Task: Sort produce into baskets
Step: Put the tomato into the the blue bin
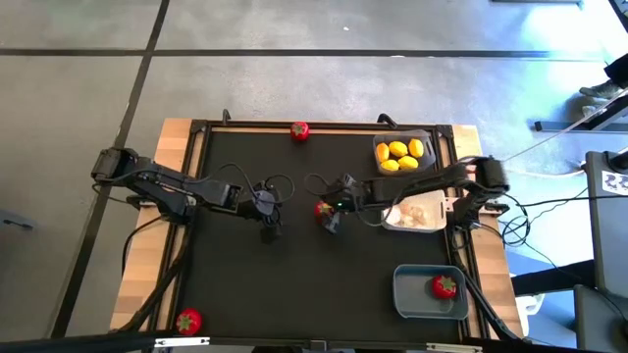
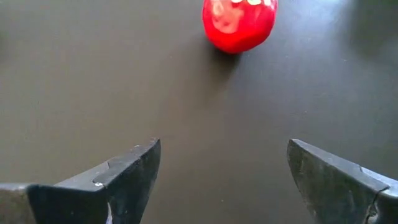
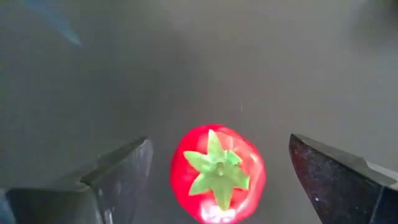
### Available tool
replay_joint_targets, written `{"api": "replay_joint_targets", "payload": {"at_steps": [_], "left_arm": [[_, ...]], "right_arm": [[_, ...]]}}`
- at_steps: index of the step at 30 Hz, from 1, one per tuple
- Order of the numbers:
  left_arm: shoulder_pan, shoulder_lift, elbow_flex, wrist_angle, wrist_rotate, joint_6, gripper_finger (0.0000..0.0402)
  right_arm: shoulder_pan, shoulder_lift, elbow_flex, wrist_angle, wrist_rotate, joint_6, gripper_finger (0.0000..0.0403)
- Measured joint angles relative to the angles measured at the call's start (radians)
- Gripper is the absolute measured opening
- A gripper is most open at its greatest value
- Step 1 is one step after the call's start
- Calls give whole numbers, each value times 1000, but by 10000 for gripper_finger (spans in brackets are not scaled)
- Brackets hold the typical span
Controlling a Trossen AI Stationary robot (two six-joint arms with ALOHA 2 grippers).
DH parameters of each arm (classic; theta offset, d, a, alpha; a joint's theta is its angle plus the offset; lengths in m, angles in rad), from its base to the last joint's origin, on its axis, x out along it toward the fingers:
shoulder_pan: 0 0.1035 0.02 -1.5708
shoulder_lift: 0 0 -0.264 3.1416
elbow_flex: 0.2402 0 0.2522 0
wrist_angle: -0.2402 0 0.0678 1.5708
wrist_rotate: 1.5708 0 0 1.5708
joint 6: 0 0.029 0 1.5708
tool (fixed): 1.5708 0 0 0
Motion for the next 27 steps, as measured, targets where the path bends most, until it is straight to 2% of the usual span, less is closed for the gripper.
{"api": "replay_joint_targets", "payload": {"at_steps": [4,10,19,22,27], "left_arm": [[0,0,0,0,0,0,343],[-1,0,0,5,0,0,343],[-1,0,0,1,-1,5,343],[-1,0,0,0,-1,7,343],[-1,0,-1,4,-1,7,343]], "right_arm": [[-11,63,52,-33,-43,47,374],[-46,92,53,-83,-71,115,374],[-63,124,53,-98,-105,100,372],[-63,138,53,-100,-108,98,350],[-63,136,54,-108,-100,88,286]]}}
